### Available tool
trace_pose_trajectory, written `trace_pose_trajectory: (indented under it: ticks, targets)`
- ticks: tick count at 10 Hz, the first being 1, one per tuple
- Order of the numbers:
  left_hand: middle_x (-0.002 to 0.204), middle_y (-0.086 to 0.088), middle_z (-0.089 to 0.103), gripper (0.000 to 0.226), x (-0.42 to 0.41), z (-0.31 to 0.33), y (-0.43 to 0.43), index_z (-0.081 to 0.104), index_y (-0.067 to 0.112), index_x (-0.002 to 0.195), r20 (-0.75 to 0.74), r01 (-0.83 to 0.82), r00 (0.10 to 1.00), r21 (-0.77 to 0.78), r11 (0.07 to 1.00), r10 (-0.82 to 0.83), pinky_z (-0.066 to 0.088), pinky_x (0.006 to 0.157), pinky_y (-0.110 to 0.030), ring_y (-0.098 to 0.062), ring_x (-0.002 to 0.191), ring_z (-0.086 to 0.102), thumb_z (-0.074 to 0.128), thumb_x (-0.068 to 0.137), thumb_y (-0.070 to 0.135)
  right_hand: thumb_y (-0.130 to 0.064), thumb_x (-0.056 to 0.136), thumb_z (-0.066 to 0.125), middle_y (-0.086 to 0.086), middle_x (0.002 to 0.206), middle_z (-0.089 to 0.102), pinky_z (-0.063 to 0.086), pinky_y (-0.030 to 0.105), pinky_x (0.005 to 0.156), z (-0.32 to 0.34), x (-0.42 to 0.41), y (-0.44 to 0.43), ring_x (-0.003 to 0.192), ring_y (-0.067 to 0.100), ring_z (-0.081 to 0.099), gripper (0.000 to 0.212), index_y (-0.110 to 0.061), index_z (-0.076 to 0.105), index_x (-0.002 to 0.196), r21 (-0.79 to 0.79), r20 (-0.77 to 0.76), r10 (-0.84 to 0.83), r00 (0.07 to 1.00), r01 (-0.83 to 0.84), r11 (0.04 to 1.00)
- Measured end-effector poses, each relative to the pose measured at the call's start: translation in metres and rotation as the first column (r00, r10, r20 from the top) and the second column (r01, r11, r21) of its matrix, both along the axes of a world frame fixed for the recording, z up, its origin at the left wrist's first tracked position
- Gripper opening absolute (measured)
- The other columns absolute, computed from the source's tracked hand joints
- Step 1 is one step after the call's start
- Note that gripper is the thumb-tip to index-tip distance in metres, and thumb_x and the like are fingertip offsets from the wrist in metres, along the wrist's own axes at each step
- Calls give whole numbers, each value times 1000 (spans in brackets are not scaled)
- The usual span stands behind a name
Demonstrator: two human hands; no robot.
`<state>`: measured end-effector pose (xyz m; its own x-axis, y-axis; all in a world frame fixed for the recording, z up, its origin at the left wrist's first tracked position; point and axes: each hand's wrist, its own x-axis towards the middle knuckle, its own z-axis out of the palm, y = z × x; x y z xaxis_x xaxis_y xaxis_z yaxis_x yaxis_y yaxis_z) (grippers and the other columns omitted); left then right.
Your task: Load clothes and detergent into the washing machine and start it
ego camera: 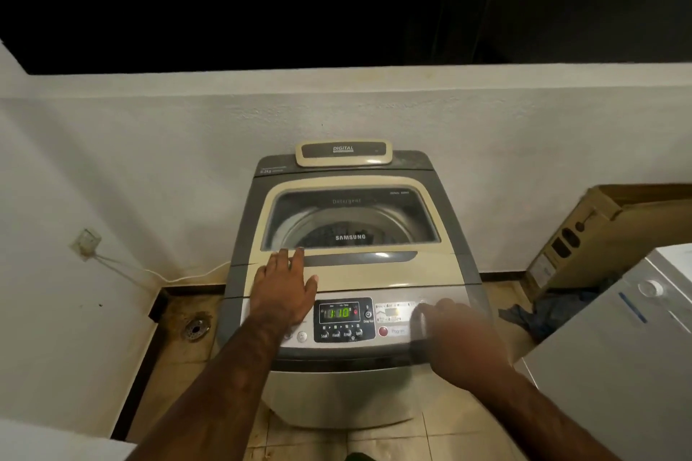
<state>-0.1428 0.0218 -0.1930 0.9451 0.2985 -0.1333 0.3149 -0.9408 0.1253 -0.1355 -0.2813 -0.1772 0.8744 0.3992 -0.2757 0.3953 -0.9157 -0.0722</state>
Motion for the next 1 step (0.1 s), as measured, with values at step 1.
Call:
trace_pose_trajectory:
  ticks: [1]
  targets:
    - [168, -11, 16, 71, 5, 12, -7, 6, 25, 162, 89, 32, 996, -4, 999, -32, 20, 124, -46, -29, 155, 18, 32, 102, 55, -50, 87, 67, -3, 165, 26, 30, 49, 120, 13, 10, 14, 152, 23, 25, 85, -36, 20, 157, 1, 25, 6, 1000, -6, 1000]
